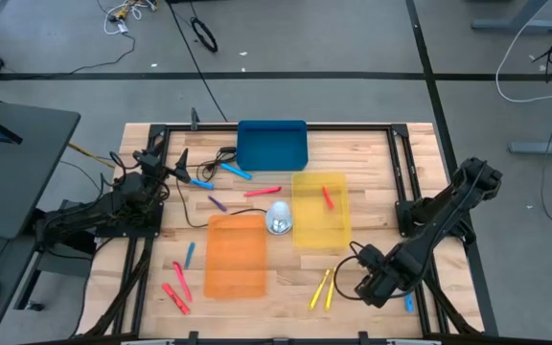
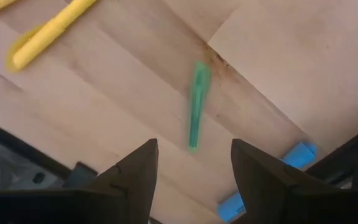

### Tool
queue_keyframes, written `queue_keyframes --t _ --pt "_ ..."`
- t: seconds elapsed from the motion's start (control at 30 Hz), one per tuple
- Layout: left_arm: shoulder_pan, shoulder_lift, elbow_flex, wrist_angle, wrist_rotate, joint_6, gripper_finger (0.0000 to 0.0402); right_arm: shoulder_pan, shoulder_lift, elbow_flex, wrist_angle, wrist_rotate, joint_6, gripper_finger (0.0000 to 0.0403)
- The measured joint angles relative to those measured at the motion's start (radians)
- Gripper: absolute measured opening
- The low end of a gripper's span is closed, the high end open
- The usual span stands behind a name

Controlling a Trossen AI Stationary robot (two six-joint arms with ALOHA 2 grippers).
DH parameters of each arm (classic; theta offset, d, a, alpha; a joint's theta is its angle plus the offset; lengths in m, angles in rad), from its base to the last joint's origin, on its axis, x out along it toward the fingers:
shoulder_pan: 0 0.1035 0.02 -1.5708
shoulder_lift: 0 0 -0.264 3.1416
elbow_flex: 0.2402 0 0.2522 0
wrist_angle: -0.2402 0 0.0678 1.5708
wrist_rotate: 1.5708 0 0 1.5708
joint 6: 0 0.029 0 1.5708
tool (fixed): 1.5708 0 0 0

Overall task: Pick & Place Markers
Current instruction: Put the small green pen into the yellow bin

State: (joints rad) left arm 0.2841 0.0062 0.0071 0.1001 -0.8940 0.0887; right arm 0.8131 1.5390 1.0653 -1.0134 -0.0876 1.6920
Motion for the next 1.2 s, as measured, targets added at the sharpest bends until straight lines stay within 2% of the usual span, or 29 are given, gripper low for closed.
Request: queue_keyframes --t 0.17,0.37,1.0,1.2 --pt "0.000 0.000 0.000 0.000 0.000 0.000 0.0383 0.000 0.041 -0.008 0.048 0.000 -0.010 0.0203" --pt "0.000 0.000 0.000 0.000 0.000 0.000 0.0383 0.000 0.052 -0.093 0.192 -0.010 0.031 0.0203" --pt "0.000 0.000 0.000 0.000 0.000 0.000 0.0383 0.000 0.053 -0.259 0.342 -0.035 0.059 0.0203" --pt "0.000 0.000 0.000 0.000 0.000 0.000 0.0383 0.000 0.069 -0.275 0.359 -0.038 0.043 0.0186"
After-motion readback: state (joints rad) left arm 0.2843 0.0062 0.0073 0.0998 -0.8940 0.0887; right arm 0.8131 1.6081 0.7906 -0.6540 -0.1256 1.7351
